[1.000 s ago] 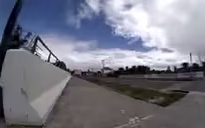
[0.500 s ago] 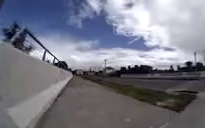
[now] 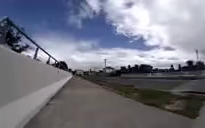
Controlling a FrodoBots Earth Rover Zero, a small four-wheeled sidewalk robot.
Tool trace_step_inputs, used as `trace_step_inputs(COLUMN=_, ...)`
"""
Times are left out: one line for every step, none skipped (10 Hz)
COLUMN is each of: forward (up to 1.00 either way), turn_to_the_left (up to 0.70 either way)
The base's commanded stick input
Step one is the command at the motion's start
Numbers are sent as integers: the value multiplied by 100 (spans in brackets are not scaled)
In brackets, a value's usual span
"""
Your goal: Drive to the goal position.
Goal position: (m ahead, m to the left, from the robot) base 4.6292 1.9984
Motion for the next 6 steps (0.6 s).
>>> trace_step_inputs(forward=70, turn_to_the_left=35)
trace_step_inputs(forward=70, turn_to_the_left=35)
trace_step_inputs(forward=70, turn_to_the_left=35)
trace_step_inputs(forward=70, turn_to_the_left=35)
trace_step_inputs(forward=70, turn_to_the_left=35)
trace_step_inputs(forward=70, turn_to_the_left=35)
